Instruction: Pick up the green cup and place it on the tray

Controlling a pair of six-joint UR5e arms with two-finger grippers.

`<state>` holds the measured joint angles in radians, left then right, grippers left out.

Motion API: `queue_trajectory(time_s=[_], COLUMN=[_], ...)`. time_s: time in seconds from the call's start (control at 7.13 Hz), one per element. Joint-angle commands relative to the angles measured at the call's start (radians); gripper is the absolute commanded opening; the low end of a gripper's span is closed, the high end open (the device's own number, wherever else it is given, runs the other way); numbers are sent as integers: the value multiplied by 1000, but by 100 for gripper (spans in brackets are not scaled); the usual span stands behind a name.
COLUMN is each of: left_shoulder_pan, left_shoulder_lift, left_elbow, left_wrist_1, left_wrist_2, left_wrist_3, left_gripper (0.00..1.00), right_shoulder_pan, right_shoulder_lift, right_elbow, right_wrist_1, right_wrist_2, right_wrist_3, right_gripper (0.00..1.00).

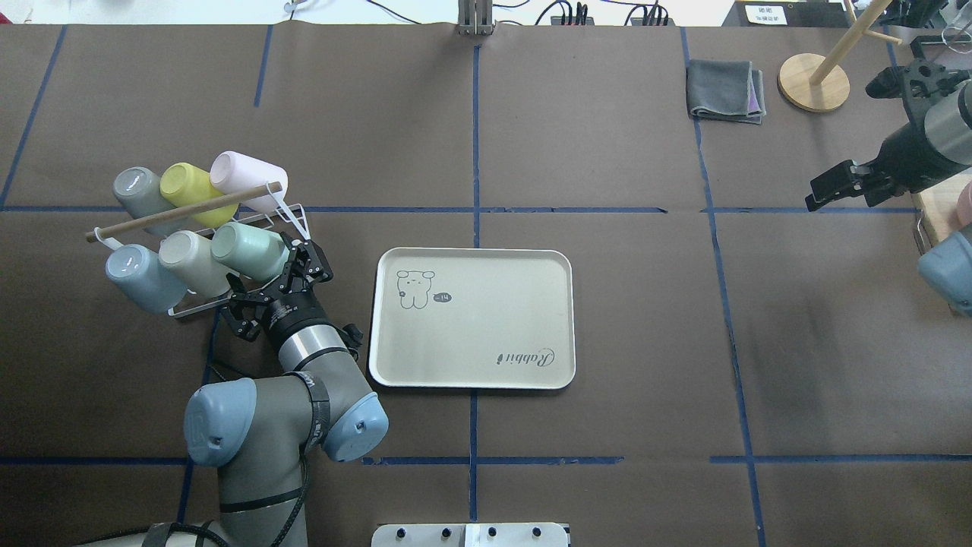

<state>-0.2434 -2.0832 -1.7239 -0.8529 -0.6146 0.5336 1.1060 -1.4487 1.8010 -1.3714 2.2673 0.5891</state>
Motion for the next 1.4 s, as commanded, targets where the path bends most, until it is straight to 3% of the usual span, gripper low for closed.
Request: queue_trajectory(time_s=[0.0,0.28,0.42,0.7,0.98,1.26], left_shoulder_pan=[-11,-16,-16,-16,-22,-31], left_shoulder_lift=[2,2,2,3,2,3], left_elbow=[7,6,6,7,3,-5], left_wrist_1=[-3,-5,-5,-2,3,30], left_wrist_2=[1,1,1,1,2,3], left_wrist_3=[0,2,2,6,12,61], left_gripper=[95,95,89,64,55,52], right_shoulder_pan=[0,0,0,2,2,2], right_shoulder_lift=[2,2,2,2,2,2], right_elbow=[0,0,0,0,0,0], right_wrist_1=[0,0,0,0,0,0], right_wrist_2=[-2,0,0,0,0,0], right_wrist_3=[0,0,0,0,1,5], right_gripper=[100,100,100,100,100,100])
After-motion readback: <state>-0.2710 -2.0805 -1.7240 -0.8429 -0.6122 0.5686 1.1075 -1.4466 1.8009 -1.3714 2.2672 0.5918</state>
